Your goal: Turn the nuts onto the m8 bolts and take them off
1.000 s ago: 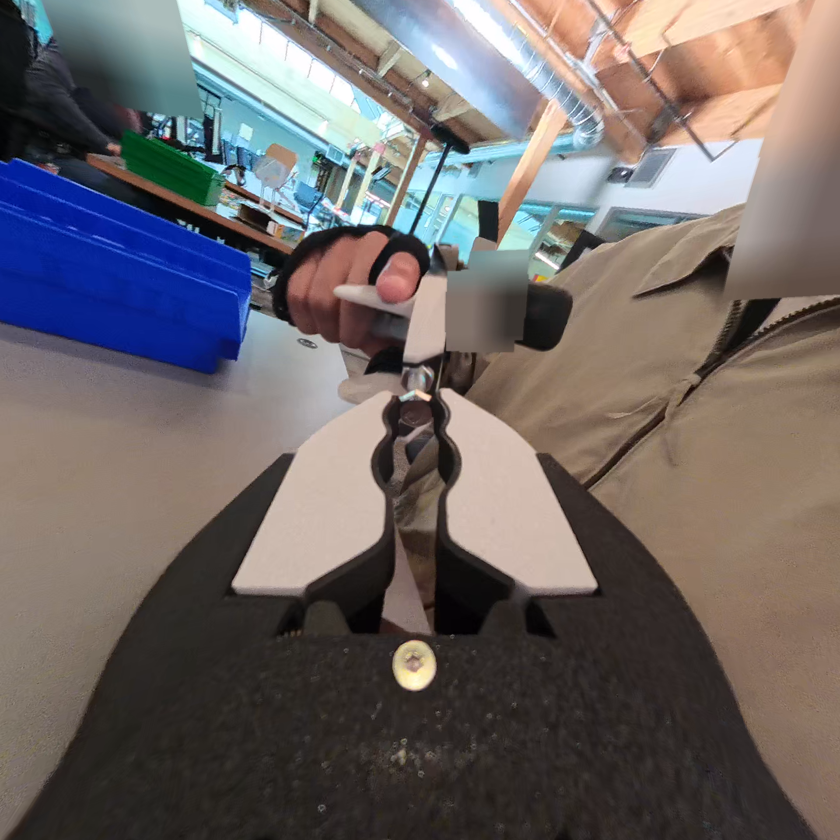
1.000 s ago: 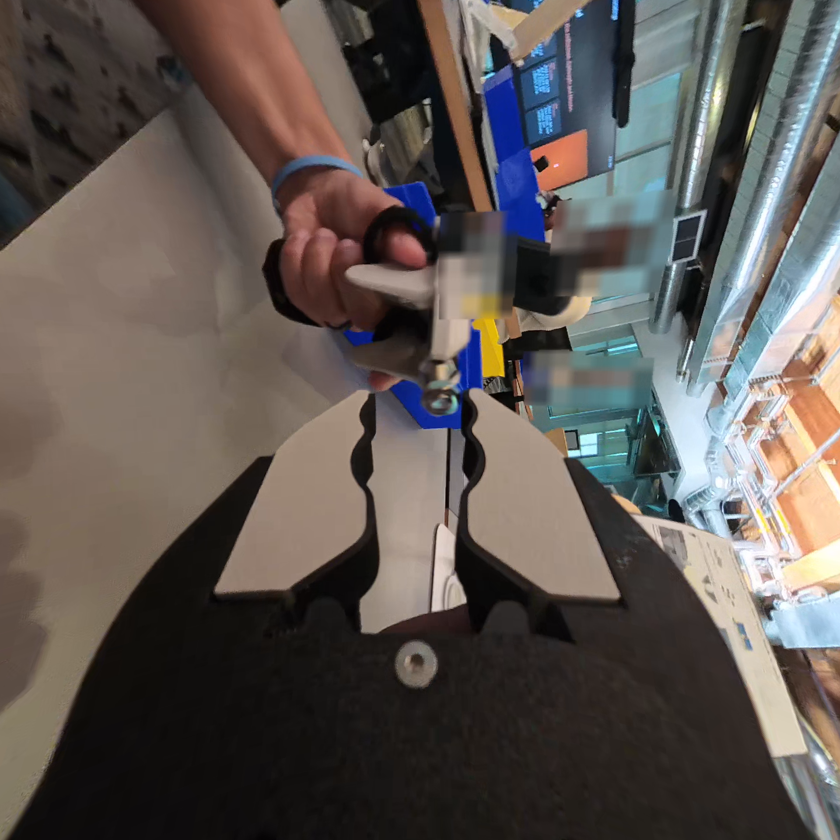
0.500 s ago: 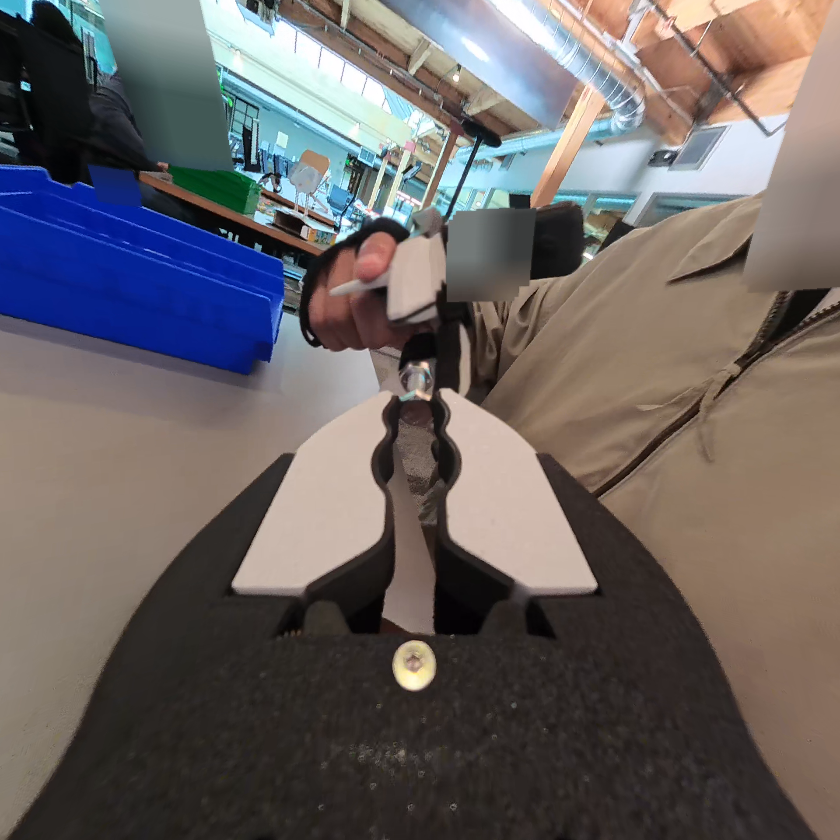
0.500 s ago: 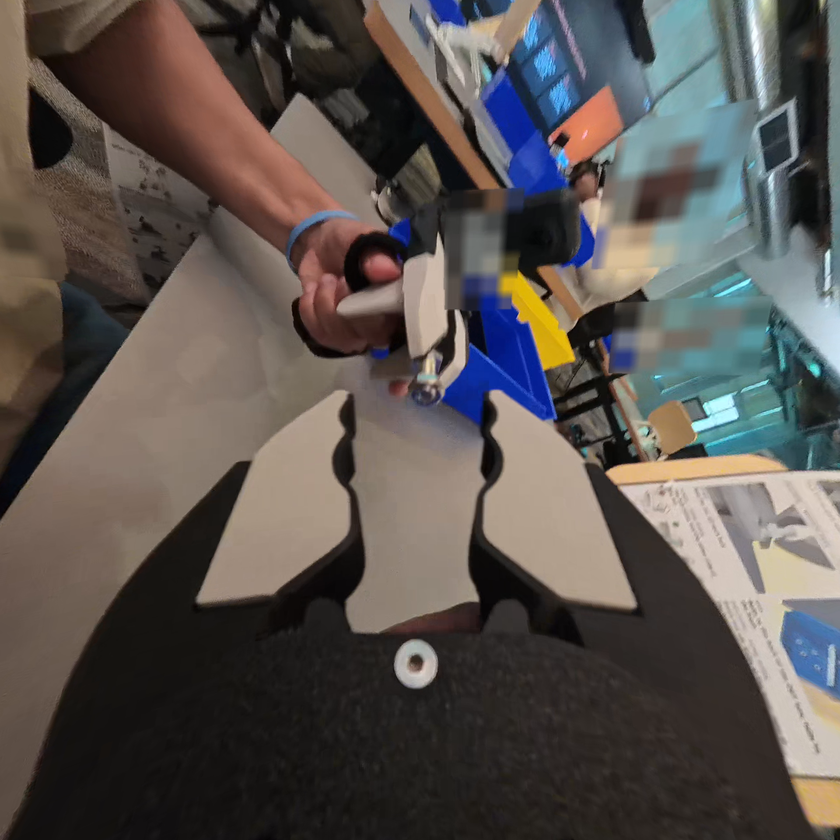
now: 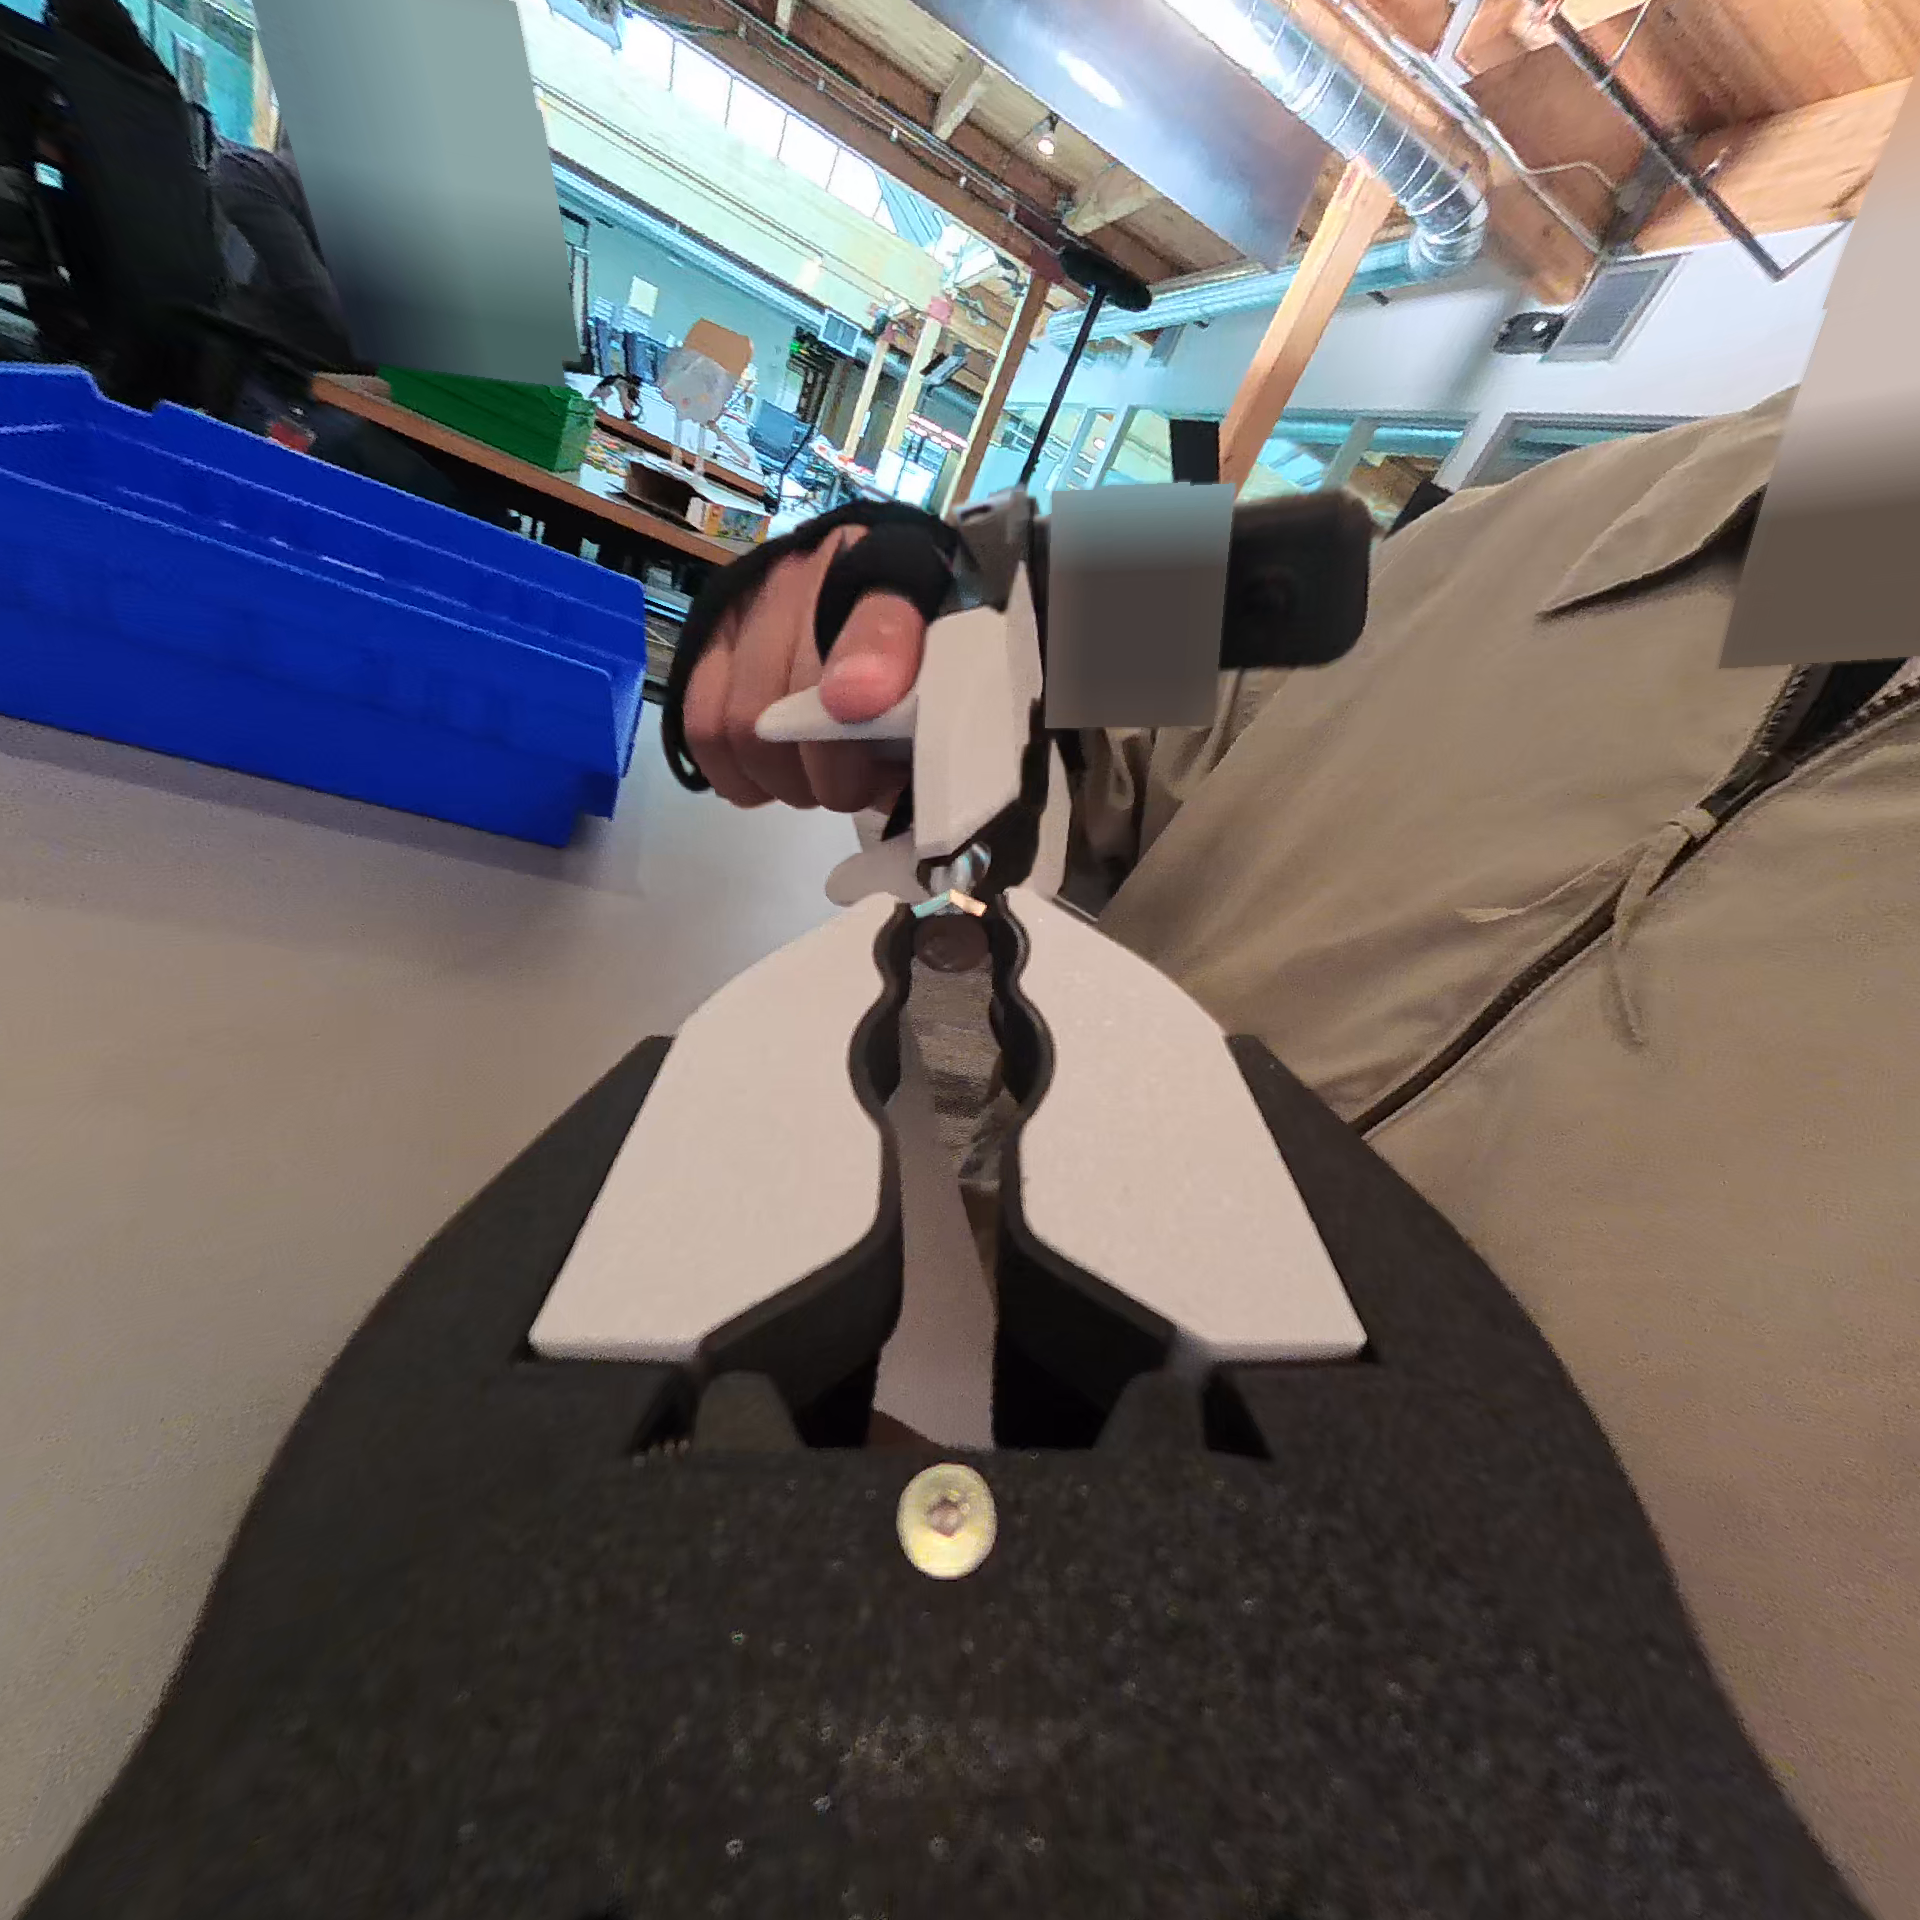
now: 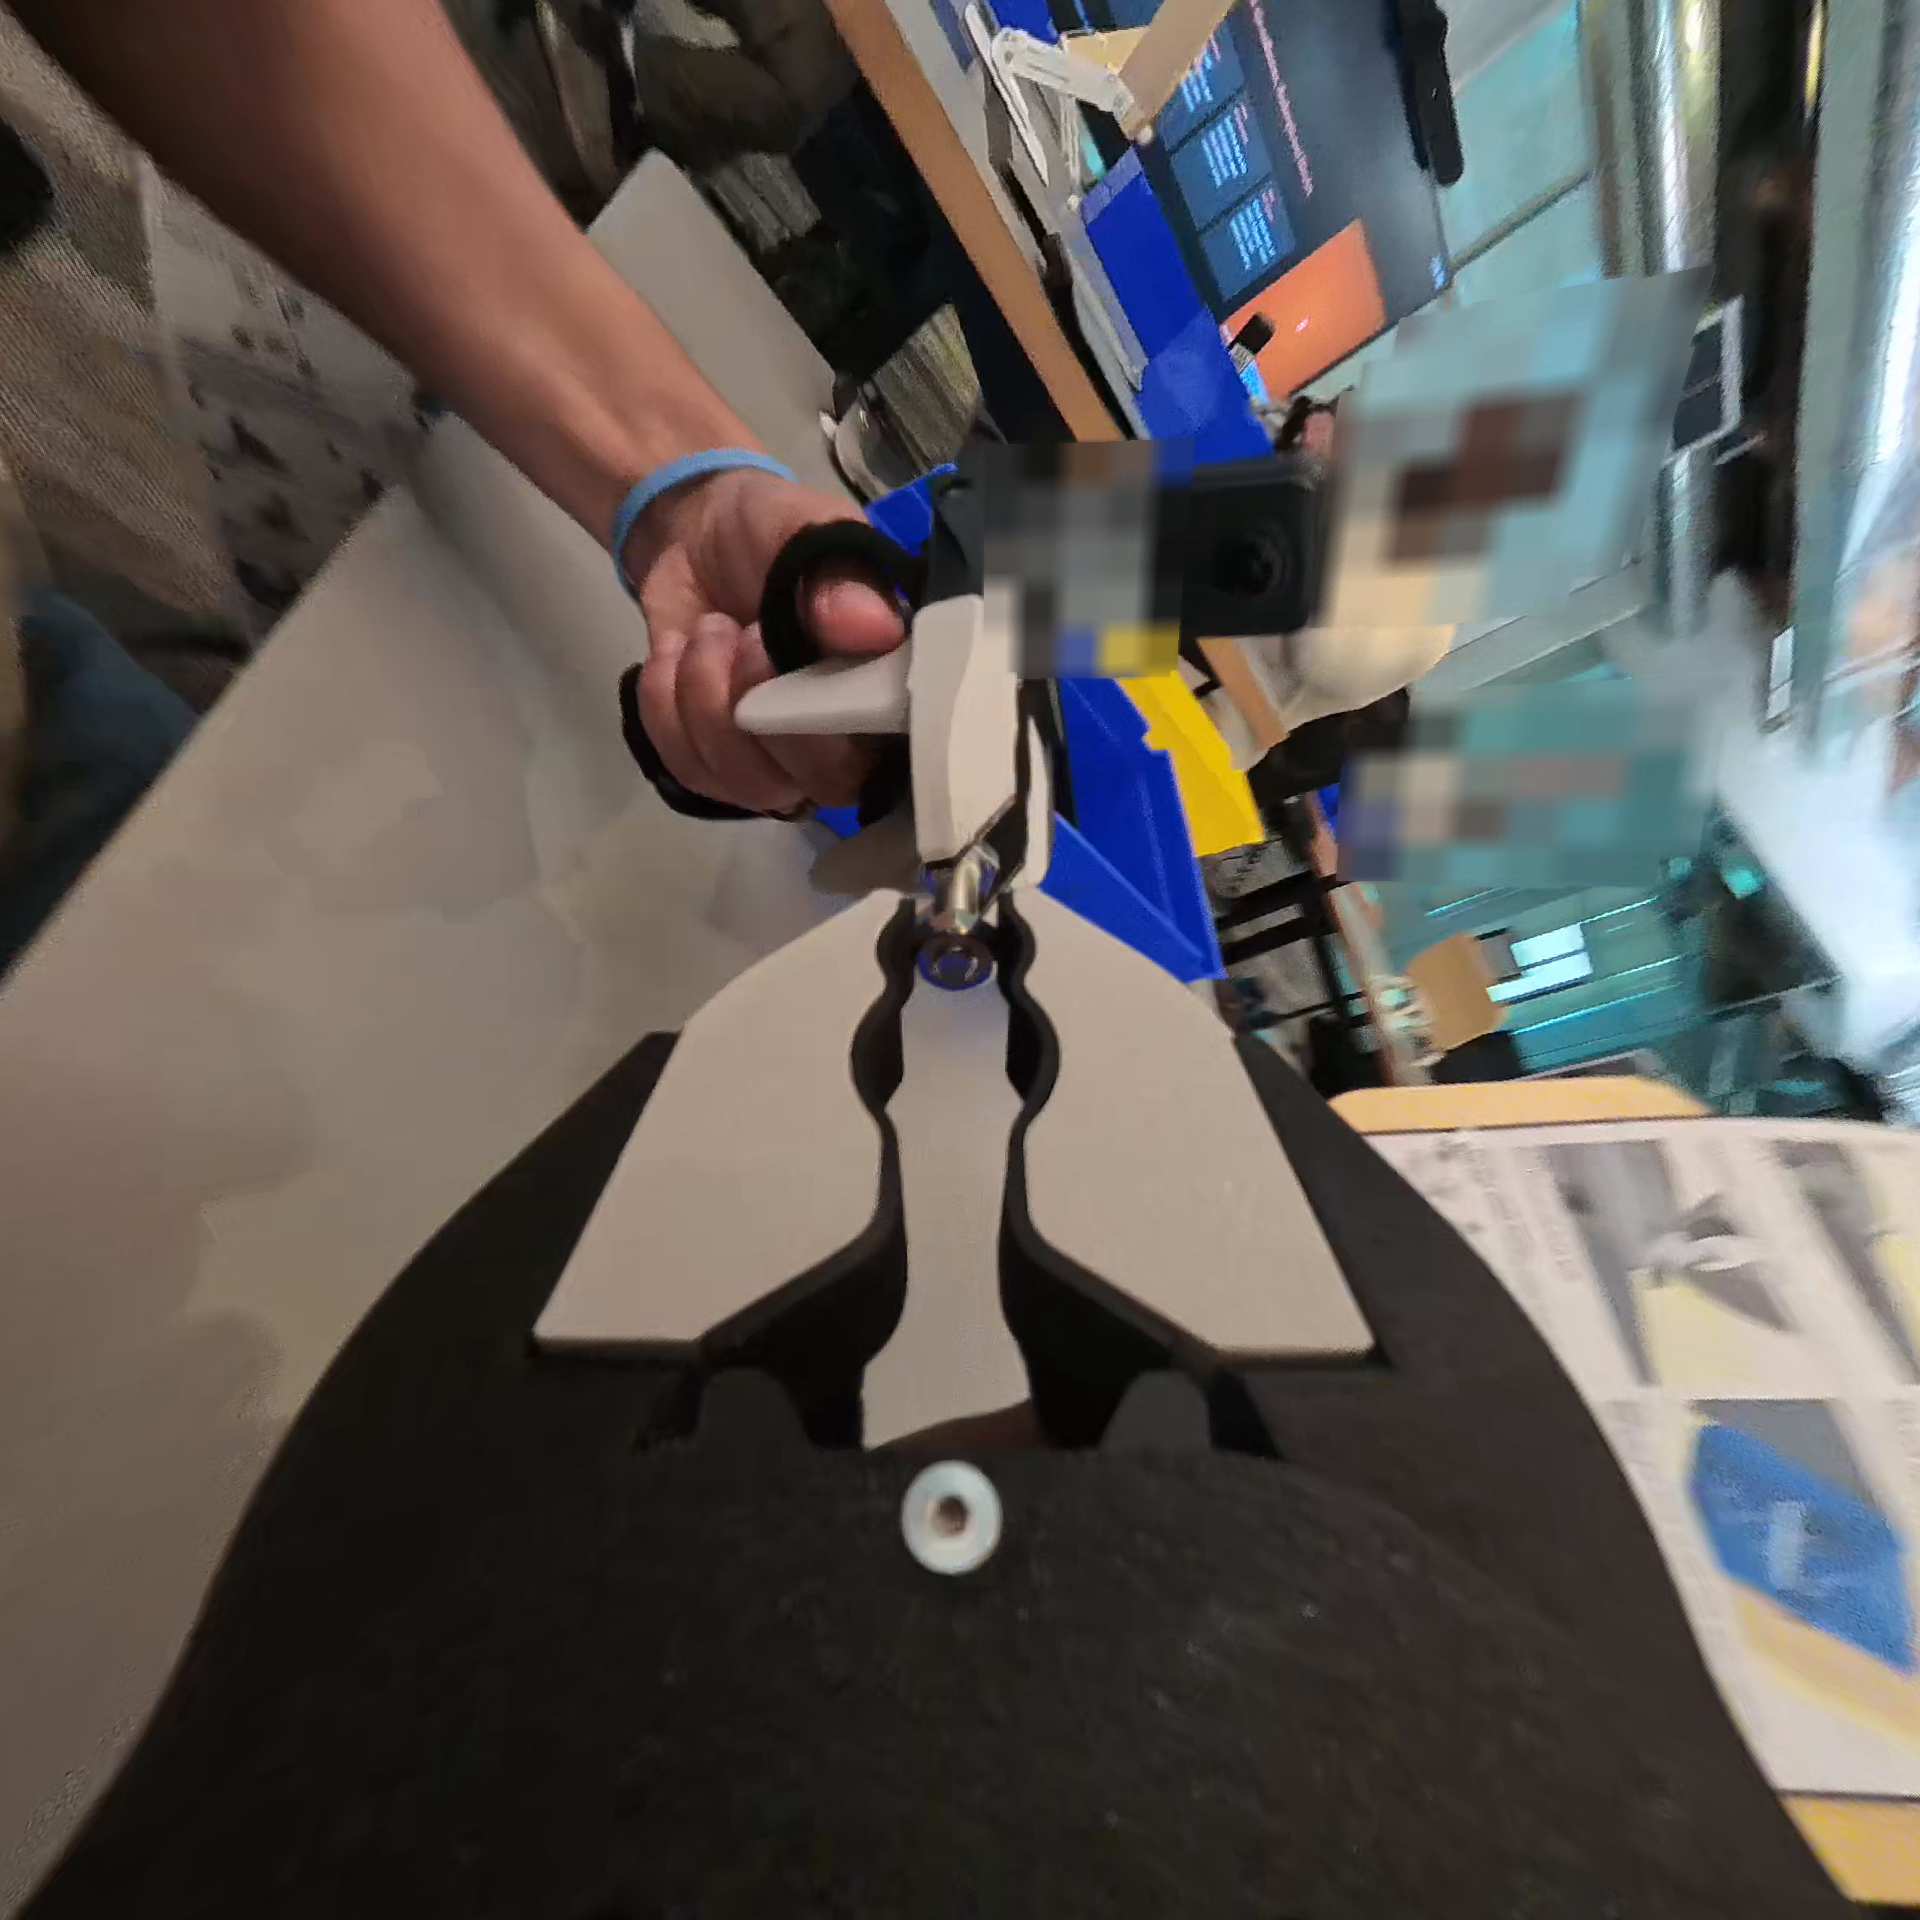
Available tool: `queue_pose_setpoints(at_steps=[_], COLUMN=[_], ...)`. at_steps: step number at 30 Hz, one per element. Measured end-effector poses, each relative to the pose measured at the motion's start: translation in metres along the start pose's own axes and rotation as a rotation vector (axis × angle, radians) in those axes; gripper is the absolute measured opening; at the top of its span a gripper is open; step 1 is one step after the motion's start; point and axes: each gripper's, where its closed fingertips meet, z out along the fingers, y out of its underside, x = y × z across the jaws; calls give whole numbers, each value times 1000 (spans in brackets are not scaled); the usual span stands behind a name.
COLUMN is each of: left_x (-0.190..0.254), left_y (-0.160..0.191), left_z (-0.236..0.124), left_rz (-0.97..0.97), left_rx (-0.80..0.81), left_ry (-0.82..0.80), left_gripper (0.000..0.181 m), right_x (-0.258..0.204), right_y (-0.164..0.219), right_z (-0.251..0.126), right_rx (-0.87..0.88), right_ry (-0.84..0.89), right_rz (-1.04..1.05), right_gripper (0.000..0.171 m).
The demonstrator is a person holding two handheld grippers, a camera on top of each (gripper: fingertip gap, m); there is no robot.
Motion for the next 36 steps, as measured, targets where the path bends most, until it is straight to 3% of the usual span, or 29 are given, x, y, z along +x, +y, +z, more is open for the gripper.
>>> queue_pose_setpoints(at_steps=[3, 9, 12, 15, 16, 19, 22, 25, 31, 33, 36], left_x=[-6, -11, -16, -16, -17, -17, -15, -11, -5, -4, -9], left_y=[-3, -4, -2, 1, 0, -6, -9, -7, 1, 4, 6], left_z=[-5, -2, -2, -1, -1, -6, -9, -6, 1, 3, 2], left_rz=[82, 272, 269, 225, 207, 119, 12, -63, -115, -114, -76], left_rx=[-18, -88, -103, -89, -74, -7, 50, 67, 40, 20, 2], left_ry=[-68, -238, -264, -231, -228, -179, -98, -27, 49, 55, 15], left_gripper=[14, 14, 14, 14, 14, 14, 14, 14, 14, 14, 14], right_x=[1, 3, 1, -3, -4, -3, 3, 3, -1, -3, -4], right_y=[2, 2, 6, 8, 9, 28, 25, 20, 14, 12, 14], right_z=[1, -2, -2, -3, -4, -5, -11, -9, -2, -2, 0], right_rx=[35, 290, 373, 347, 319, 114, -6, -71, -68, -61, -62], right_ry=[-74, -371, -489, -436, -389, -117, 73, 147, 115, 103, 31], right_rz=[295, 1328, 1633, 1476, 1358, 787, 208, -178, -348, -367, -174], right_gripper=[14, 14, 14, 15, 23, 47, 47, 40, 37, 20, 15])
